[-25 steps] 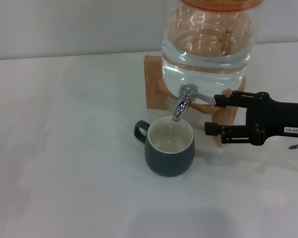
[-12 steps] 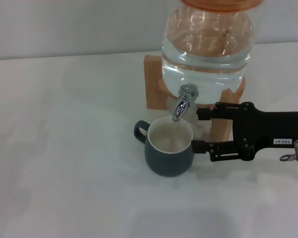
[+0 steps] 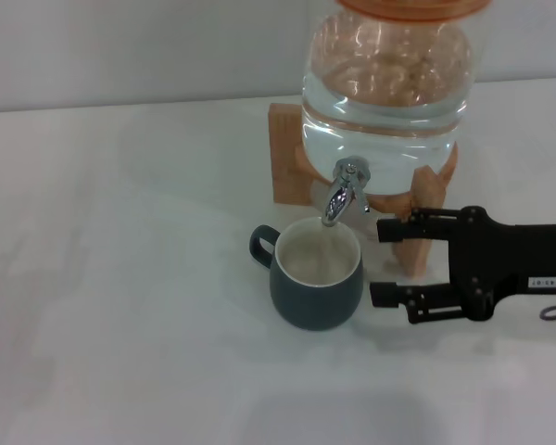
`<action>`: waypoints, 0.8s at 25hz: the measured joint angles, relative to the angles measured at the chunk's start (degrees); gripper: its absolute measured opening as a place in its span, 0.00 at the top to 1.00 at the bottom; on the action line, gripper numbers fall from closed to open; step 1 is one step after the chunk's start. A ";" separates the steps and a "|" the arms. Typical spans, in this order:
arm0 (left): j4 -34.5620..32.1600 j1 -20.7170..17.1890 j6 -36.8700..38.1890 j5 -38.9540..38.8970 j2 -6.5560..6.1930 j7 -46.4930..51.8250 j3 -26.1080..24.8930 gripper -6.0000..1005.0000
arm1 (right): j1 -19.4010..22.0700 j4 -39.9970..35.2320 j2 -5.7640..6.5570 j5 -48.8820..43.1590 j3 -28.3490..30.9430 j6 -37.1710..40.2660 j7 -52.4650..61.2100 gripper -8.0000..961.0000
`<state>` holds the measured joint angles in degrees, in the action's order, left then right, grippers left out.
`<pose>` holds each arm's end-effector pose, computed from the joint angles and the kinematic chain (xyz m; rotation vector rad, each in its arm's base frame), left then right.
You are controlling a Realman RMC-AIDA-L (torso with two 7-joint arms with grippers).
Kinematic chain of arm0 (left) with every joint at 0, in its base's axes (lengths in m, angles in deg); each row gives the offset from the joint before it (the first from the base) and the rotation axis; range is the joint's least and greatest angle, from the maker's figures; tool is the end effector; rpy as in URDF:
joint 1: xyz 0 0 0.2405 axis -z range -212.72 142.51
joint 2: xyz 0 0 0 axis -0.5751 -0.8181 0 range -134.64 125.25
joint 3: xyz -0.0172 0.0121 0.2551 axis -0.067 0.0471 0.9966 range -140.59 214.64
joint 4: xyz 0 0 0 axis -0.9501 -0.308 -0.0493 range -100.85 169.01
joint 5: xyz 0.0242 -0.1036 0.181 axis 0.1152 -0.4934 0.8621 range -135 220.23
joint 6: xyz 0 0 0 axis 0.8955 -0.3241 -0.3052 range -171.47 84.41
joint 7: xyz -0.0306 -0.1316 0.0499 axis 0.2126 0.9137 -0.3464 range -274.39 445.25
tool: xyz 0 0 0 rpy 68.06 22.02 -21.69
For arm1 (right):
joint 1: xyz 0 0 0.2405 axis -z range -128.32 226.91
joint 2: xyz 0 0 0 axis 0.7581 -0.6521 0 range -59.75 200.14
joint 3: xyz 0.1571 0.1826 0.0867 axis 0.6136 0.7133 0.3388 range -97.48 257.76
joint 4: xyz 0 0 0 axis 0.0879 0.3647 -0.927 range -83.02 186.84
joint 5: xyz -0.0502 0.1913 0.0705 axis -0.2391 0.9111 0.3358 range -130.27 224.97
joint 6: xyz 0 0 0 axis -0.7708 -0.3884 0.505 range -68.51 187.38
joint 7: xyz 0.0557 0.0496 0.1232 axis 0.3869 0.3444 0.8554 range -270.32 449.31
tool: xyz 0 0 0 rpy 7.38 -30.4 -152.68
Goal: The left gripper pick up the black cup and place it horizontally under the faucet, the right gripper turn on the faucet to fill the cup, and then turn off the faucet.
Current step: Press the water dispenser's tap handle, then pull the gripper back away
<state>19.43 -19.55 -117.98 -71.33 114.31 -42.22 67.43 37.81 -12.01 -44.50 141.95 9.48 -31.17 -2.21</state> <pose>-0.3783 0.2805 0.0390 -1.5781 -0.8743 -0.9761 0.2253 0.2794 0.0343 -2.7970 0.4118 0.8602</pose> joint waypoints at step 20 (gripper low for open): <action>-0.02 -0.25 -0.36 0.03 0.09 -0.15 0.00 0.39 | -0.78 -3.38 -0.44 3.85 -13.70 6.69 1.42 0.14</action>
<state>19.41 -19.80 -118.35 -71.31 114.40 -42.37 67.44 37.04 -15.39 -44.94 145.80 -4.23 -24.48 -0.78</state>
